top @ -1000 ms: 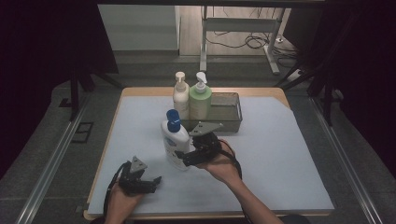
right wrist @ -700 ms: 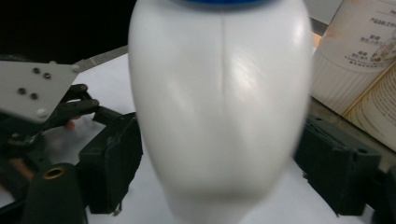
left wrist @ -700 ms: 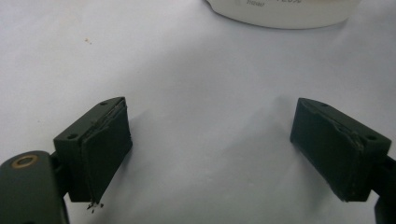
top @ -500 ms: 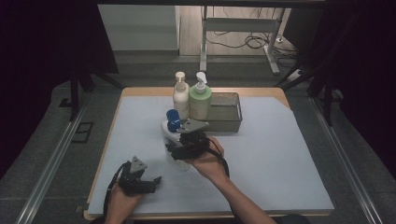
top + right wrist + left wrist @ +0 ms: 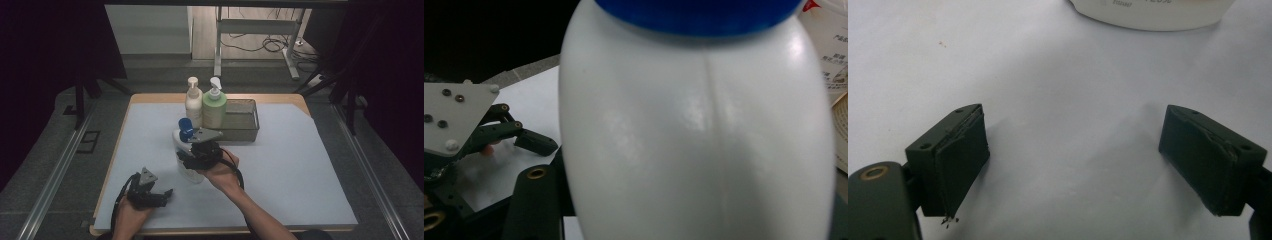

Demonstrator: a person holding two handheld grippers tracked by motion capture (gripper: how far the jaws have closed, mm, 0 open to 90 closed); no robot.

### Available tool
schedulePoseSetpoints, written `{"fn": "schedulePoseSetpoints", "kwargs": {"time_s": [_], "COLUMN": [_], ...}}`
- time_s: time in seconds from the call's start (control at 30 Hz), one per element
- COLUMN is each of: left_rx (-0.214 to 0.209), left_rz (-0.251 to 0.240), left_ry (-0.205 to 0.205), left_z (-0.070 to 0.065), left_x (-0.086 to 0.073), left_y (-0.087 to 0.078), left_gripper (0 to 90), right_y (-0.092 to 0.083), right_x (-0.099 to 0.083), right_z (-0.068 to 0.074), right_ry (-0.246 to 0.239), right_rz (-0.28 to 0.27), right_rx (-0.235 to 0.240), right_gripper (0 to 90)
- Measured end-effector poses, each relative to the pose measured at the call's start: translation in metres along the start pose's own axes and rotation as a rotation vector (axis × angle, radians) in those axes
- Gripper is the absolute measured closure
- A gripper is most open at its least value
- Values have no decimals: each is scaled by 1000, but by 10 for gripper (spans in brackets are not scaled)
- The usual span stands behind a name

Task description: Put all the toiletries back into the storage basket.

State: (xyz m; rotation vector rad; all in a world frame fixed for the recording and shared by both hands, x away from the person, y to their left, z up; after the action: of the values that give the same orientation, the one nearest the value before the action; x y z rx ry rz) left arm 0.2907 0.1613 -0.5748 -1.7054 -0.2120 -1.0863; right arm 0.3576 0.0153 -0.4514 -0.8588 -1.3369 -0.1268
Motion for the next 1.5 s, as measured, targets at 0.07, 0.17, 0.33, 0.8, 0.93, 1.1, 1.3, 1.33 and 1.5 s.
{"fn": "schedulePoseSetpoints", "kwargs": {"time_s": [0.07,0.17,0.33,0.8,0.93,1.1,1.3,1.33,1.5], "left_rx": [-1,3,4,1,1,1,1,1,1], "left_rz": [1,-3,-2,-1,-2,-2,-1,-1,-3], "left_ry": [0,-5,-4,-2,-2,-2,-2,-2,-3], "left_z": [0,0,0,0,0,0,0,0,0], "left_x": [0,0,0,0,0,0,0,0,0], "left_y": [0,0,0,0,0,0,0,0,0], "left_gripper": [120,120,120,120,120,120,120,120,120], "right_y": [-1,-2,-8,-41,-51,-62,-75,-75,-90], "right_x": [1,1,3,7,8,8,7,7,5], "right_z": [1,3,4,-13,-19,-28,-42,-42,-56], "right_ry": [-8,-20,-18,-1,-1,5,27,27,44], "right_rz": [4,20,27,34,33,33,25,25,25], "right_rx": [3,12,35,44,36,21,-1,-1,-30], "right_gripper": [397,399,400,401,402,402,402,402,402]}}
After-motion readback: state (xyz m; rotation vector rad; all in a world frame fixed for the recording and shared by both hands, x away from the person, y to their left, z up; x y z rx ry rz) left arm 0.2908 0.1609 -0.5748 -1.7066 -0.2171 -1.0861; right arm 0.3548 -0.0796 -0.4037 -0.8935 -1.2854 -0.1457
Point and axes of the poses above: each handheld gripper's, and its own axes: y roughly forward along the jaws, x roughly out of its top, z roughly to its left, the point moved 7 cm from there along y, roughly forward along the jaws, and after that the axes turned 5 degrees about -z, right-handed, at the moved point
